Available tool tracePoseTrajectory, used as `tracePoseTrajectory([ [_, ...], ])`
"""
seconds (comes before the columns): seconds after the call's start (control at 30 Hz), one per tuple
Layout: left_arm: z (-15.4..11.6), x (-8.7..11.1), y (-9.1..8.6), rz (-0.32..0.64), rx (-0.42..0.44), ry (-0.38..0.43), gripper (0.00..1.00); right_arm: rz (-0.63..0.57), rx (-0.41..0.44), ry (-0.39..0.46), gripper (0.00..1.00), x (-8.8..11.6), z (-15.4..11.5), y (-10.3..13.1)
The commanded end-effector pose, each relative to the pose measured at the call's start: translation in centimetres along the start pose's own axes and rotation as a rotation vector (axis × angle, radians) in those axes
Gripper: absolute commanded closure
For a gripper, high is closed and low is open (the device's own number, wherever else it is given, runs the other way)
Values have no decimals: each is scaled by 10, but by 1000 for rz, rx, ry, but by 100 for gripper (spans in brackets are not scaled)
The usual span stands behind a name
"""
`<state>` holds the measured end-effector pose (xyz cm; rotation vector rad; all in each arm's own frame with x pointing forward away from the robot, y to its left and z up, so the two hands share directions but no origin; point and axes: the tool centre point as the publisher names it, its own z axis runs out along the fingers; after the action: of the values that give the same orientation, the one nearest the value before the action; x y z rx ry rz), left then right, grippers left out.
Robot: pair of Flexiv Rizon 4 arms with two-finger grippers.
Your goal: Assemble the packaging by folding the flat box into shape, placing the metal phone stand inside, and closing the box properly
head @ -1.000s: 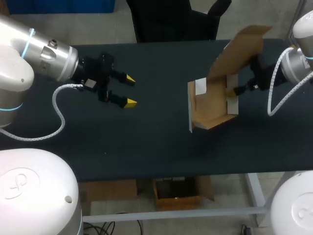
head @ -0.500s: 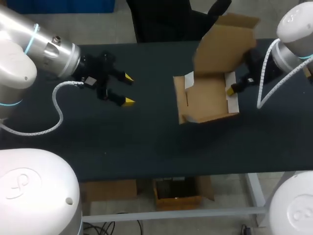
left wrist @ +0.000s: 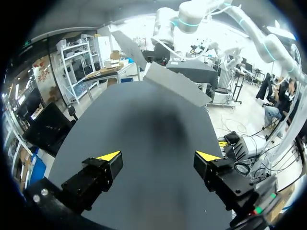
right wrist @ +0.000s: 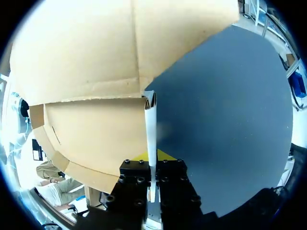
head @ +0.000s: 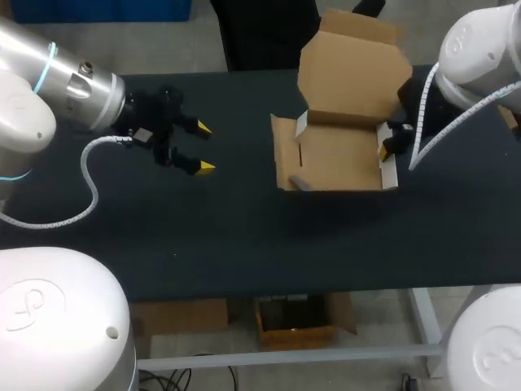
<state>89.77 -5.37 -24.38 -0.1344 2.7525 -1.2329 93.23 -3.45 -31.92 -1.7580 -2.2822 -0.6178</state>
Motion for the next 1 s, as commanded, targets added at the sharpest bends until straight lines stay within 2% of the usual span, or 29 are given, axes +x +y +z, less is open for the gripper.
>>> tracePoseTrajectory([
  [0.03, 1, -1, 0, -3, -16, -9, 0, 56, 43, -87, 100, 2, 5, 2],
  [0.13, 0, -3, 1, -7, -28, -18, 0, 105, 61, -116, 100, 2, 8, -1],
  [0.23, -3, -6, 2, -21, -55, -25, 0, 105, 61, -116, 100, 2, 8, -1],
  [0.67, -3, -6, 2, -21, -55, -25, 0, 105, 61, -116, 100, 2, 8, -1],
  [0.73, 0, -7, 2, -8, -41, -20, 0, 103, 91, -98, 100, 3, 14, 2],
  [1.0, 3, -11, -1, -1, -52, -28, 0, 241, 202, -161, 100, 4, 29, 1],
])
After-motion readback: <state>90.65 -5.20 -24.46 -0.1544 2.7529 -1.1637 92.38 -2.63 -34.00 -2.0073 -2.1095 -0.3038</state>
